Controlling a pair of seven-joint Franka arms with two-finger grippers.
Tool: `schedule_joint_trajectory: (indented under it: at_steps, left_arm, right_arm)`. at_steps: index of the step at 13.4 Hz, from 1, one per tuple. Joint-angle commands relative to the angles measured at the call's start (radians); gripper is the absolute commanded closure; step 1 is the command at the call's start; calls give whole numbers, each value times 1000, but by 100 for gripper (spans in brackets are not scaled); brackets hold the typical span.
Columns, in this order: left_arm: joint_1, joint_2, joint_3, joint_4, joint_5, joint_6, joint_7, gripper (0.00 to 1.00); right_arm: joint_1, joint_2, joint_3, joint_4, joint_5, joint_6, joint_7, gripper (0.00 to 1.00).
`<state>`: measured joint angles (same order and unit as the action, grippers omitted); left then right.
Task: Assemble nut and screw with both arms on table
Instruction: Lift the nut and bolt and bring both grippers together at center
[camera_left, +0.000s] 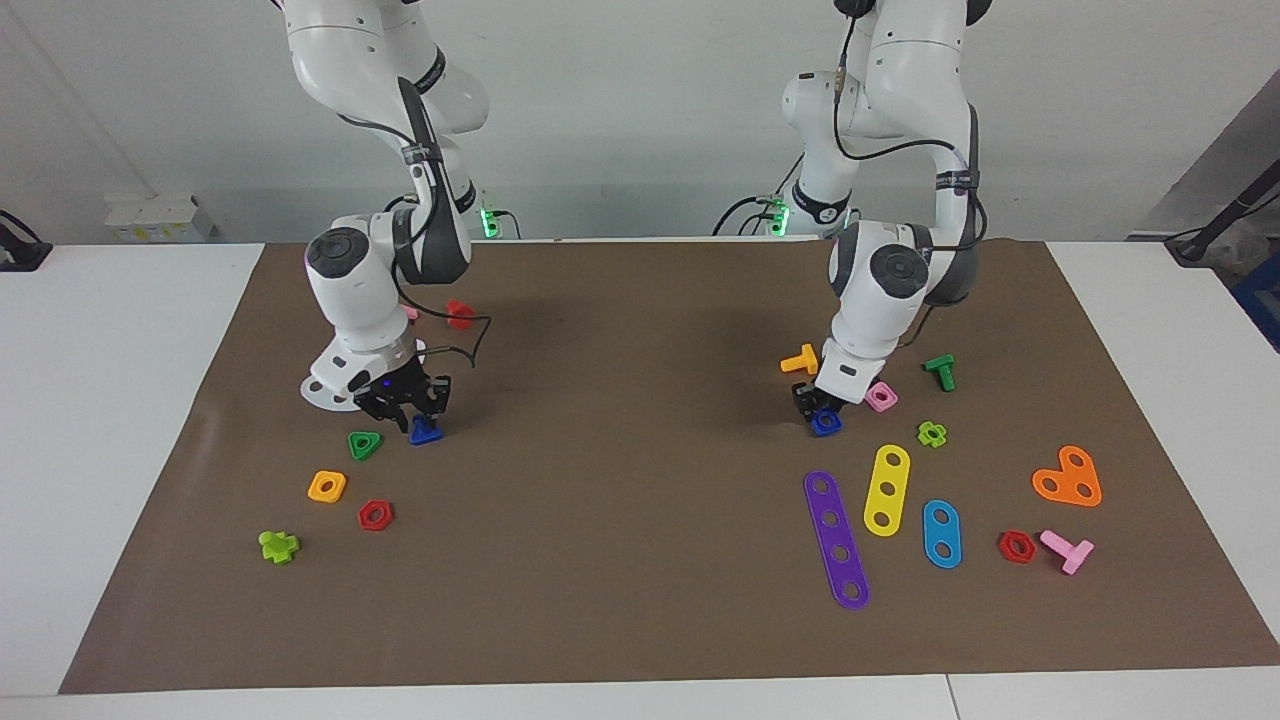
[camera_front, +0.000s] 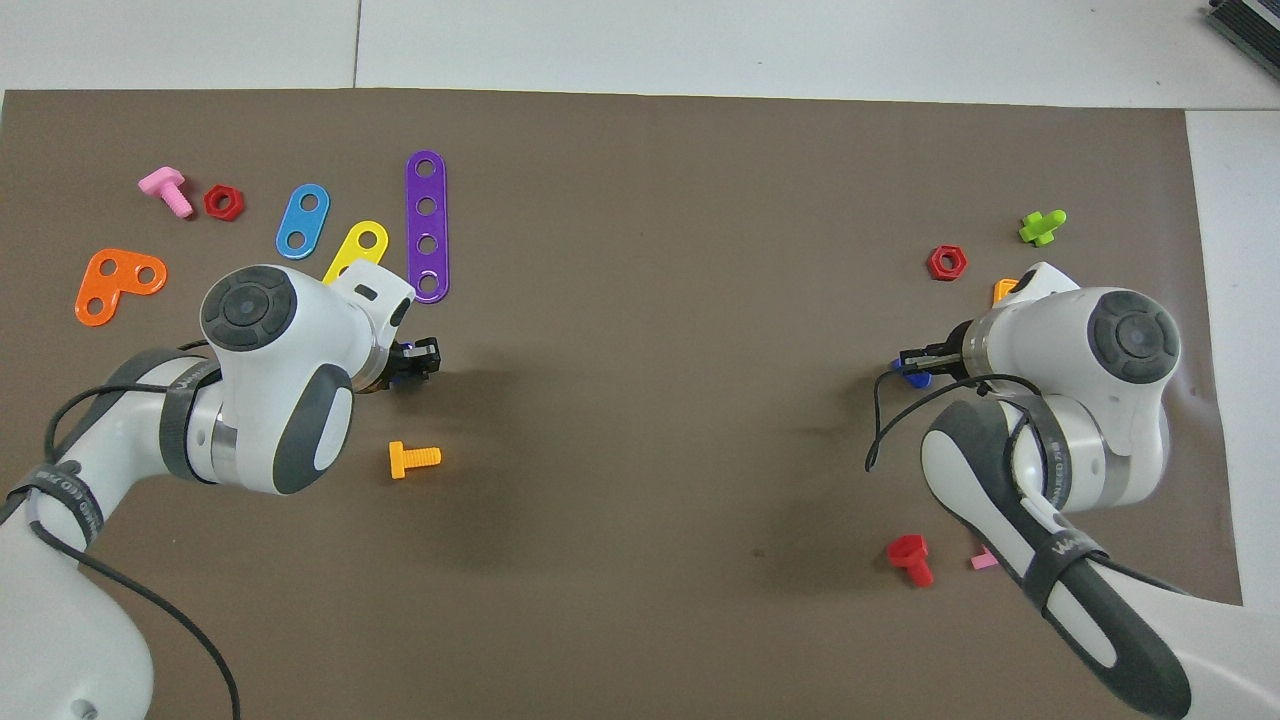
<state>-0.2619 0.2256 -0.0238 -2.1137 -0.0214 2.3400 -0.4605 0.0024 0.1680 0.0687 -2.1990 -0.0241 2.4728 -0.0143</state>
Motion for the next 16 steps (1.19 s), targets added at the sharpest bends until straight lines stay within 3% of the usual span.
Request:
schedule_joint_trajectory:
  at_steps: [1,3,7,9,16]
  left_arm:
    - [-16,0,15,18,21,-24,0,100]
    - [-25,0,15,26,21,-31,0,100]
    - [-40,0,13,35,26,-33,-1,100]
    - [-62,0,13,41,26,-31,-3,100]
    - [-148,12,13,73,24,-21,-67,100]
  right_arm:
    - [-9,-10,6,-7,15,9,-39,79]
    - [-9,-12,6,-5,15,3,-41,100]
    - [36,-22,10,37,15,-40,0,100]
    - [98,-19,10,83,15,-98,123,100]
    - [330,24,10,140,15,-84,561,100]
